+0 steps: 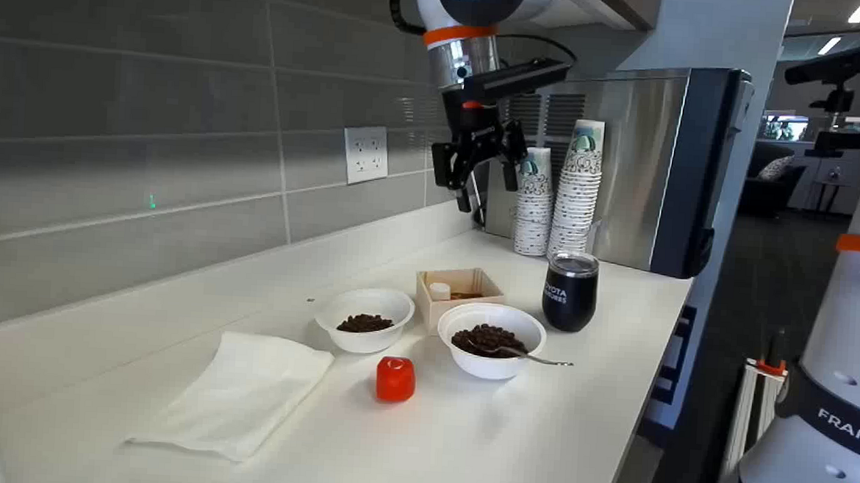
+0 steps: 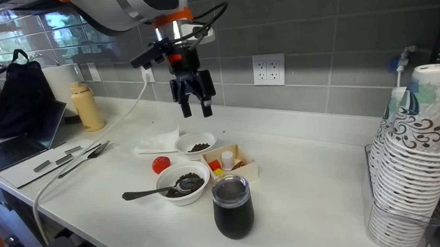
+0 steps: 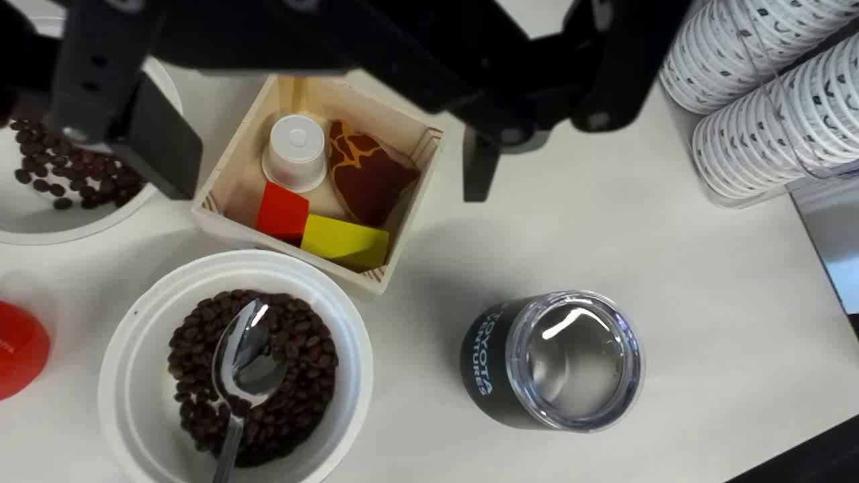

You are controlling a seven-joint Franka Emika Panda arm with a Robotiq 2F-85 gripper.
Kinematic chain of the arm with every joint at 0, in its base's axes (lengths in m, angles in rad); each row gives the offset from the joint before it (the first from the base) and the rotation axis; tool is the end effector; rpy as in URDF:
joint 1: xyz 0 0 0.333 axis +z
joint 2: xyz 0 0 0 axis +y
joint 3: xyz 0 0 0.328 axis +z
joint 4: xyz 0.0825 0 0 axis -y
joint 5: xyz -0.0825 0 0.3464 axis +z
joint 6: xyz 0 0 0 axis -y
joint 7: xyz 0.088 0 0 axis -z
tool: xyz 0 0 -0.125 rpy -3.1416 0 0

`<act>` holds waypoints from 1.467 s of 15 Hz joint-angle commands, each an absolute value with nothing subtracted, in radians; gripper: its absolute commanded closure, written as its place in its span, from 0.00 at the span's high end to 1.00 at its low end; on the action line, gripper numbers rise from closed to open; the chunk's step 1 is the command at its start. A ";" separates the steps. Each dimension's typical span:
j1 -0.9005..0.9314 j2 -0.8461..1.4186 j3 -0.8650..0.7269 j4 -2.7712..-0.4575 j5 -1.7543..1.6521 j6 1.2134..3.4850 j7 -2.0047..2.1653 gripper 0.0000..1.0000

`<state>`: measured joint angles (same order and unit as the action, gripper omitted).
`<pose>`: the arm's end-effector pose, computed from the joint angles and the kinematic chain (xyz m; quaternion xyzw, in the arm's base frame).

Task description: Use the silver spoon to stir the contents in the white bowl.

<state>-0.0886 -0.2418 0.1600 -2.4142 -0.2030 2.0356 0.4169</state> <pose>0.4049 0.0153 0.4079 0.9842 -0.1230 -0.0430 0.1199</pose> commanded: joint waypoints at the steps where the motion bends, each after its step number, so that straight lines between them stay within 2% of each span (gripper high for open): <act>1: -0.061 -0.241 0.134 -2.413 -0.210 2.033 0.422 1.00; 10: -0.049 -0.219 0.137 -2.425 -0.209 2.030 0.429 1.00; 17: 0.078 -0.152 0.227 -2.471 -0.187 1.974 0.514 1.00; 22: 0.173 -0.069 0.293 -2.469 -0.179 1.854 0.620 1.00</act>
<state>0.1309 -0.1136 0.2751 -2.4751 -0.1863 1.9282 0.5621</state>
